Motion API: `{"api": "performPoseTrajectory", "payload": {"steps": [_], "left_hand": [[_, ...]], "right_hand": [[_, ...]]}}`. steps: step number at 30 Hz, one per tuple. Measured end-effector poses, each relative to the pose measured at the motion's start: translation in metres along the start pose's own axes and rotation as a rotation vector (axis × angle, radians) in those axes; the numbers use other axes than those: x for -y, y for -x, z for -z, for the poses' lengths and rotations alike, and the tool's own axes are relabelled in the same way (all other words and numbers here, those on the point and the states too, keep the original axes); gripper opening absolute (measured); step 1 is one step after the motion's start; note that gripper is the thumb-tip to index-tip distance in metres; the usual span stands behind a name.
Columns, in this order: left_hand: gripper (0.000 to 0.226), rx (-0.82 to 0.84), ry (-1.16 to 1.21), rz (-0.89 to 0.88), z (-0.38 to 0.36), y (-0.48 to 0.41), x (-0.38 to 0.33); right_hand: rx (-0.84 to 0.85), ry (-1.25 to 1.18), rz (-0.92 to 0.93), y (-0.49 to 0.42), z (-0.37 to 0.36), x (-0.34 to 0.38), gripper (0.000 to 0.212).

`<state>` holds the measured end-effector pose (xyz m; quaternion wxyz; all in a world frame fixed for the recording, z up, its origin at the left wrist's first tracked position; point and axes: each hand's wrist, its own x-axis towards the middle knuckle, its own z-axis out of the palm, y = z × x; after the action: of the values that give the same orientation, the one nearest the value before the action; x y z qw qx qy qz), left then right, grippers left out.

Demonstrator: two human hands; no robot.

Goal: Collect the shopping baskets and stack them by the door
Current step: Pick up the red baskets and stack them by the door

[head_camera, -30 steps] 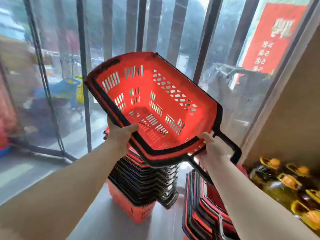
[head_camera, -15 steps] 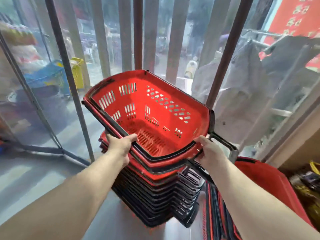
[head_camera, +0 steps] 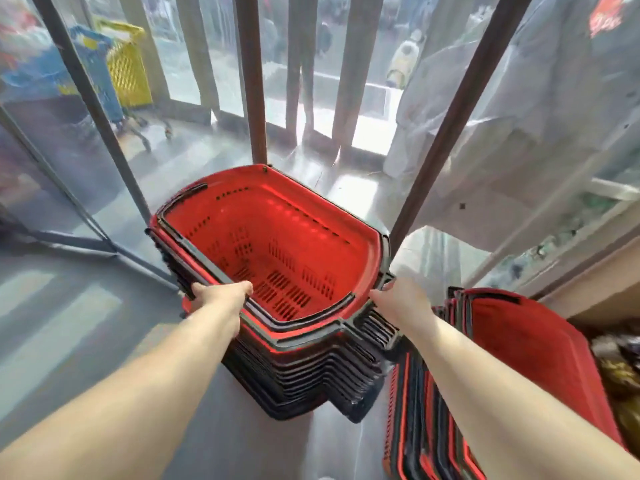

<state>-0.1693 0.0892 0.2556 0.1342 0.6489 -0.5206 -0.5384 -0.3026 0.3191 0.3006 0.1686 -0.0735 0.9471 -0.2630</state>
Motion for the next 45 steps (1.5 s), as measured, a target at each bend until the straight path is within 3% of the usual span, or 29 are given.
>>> {"api": "performPoseTrajectory", "payload": {"steps": [2, 4, 9, 13, 19, 26, 35, 38, 42, 45], "left_hand": [[0.111, -0.058, -0.049, 0.028, -0.007, 0.004, 0.003], [0.124, -0.051, -0.053, 0.075, -0.015, 0.012, 0.007], [0.128, 0.061, 0.031, 0.158, -0.029, 0.037, 0.029], [0.122, 0.075, 0.096, 0.111, -0.025, 0.038, 0.039], [0.113, 0.096, 0.142, 0.117, -0.013, 0.039, 0.042], [0.116, 0.214, 0.105, 0.072, 0.000, 0.035, 0.042], [0.107, 0.537, -0.082, -0.036, 0.017, 0.006, 0.030], [0.093, 0.639, -0.176, -0.096, 0.023, -0.005, 0.023], [0.053, 0.716, -0.185, -0.114, 0.019, 0.000, 0.023], [0.041, 0.775, -0.235, -0.137, 0.011, -0.003, 0.017]], "right_hand": [[-0.127, 0.079, 0.148, -0.009, 0.010, -0.003, 0.017], [-0.139, 0.109, 0.379, -0.021, 0.013, -0.005, 0.029], [0.288, 0.497, 0.729, -0.043, -0.009, -0.010, 0.075], [0.134, 0.594, 0.862, -0.044, -0.025, -0.023, 0.089], [0.031, 0.630, 0.901, -0.026, -0.034, -0.025, 0.087], [0.023, 0.691, 0.796, 0.006, -0.038, -0.025, 0.091], [-0.084, 0.626, 0.456, 0.072, -0.065, -0.028, 0.093], [-0.133, 0.619, 0.321, 0.098, -0.083, -0.021, 0.096], [-0.143, 0.589, 0.165, 0.126, -0.095, -0.017, 0.097], [-0.177, 0.544, 0.081, 0.141, -0.104, -0.011, 0.094]]}}
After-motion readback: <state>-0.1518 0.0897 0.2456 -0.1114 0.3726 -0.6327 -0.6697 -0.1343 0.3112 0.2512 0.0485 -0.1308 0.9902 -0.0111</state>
